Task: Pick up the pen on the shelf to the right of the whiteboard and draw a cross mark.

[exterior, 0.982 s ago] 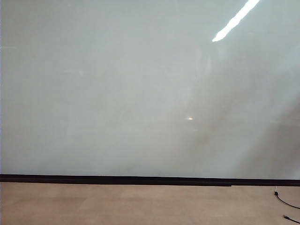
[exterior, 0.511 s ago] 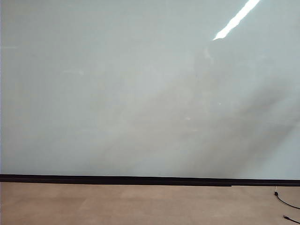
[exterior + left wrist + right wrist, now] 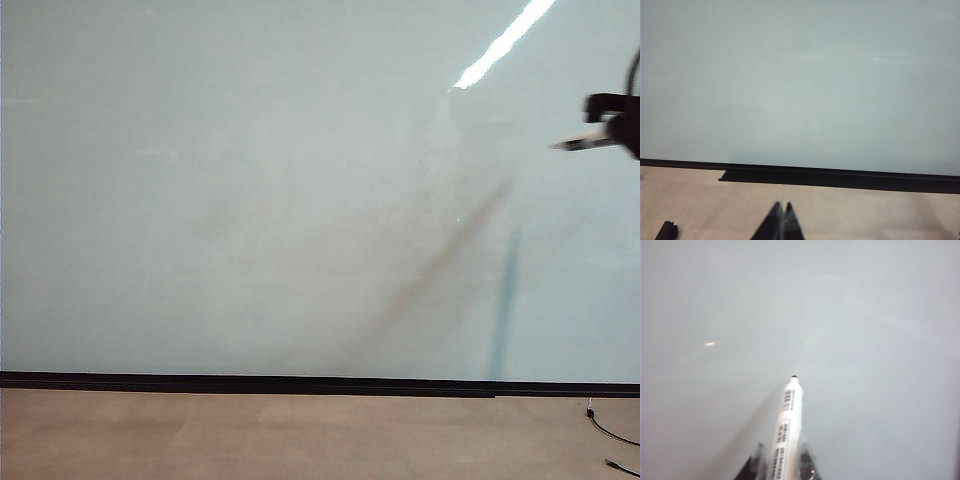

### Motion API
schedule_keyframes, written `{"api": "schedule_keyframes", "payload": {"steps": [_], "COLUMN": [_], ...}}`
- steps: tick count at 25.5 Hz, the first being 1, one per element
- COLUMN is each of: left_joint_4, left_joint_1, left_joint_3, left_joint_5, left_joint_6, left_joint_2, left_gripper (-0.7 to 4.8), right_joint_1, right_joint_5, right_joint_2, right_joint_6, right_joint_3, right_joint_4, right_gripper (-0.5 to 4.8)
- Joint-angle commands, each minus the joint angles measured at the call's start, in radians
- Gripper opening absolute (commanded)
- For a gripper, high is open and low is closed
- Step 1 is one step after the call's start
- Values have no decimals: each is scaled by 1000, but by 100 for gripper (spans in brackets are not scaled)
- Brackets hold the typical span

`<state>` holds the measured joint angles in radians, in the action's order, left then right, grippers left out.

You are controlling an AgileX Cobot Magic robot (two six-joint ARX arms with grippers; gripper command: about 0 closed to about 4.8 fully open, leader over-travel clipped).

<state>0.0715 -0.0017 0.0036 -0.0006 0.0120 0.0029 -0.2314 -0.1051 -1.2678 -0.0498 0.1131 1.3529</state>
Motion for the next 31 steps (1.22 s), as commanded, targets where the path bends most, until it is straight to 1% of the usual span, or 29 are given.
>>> {"api": "schedule_keyframes", "payload": {"steps": [1,5,7,8,10,14,17,20,24,27,31], "left_joint_4": [-5,-5,-5,-5,-5,-5,-5,-5,-5,-5,-5], "left_joint_1": [0,0,0,0,0,0,0,0,0,0,0], "left_joint_3": [3,3,3,3,3,3,3,3,3,3,3], "left_joint_5": [4,4,4,4,4,4,4,4,4,4,3], "left_joint_6": [-4,-4,-4,-4,-4,-4,-4,-4,-4,-4,-4], "left_joint_2": [0,0,0,0,0,0,0,0,0,0,0], "left_gripper": [-5,-4,-4,-4,-4,-5,-4,-5,-5,-4,-5], "right_joint_1": [-98,-133,-133,-133,-133,-137,-151,-162,-193,-225,-231], "right_joint_5": [44,91,145,168,261,313,308,273,225,162,140], "right_joint_2": [2,-1,-15,-26,-88,-179,-296,-364,-404,-422,-423], "right_joint_6": [-35,-60,-81,-92,-163,-245,-320,-355,-373,-364,-357], "right_joint_3": [39,90,121,134,192,244,286,306,331,346,361], "right_joint_4": [-82,-165,-191,-195,-196,-143,-17,63,62,62,62], "right_gripper": [-5,-5,-5,-5,-5,-5,-5,-5,-5,-5,-5]}}
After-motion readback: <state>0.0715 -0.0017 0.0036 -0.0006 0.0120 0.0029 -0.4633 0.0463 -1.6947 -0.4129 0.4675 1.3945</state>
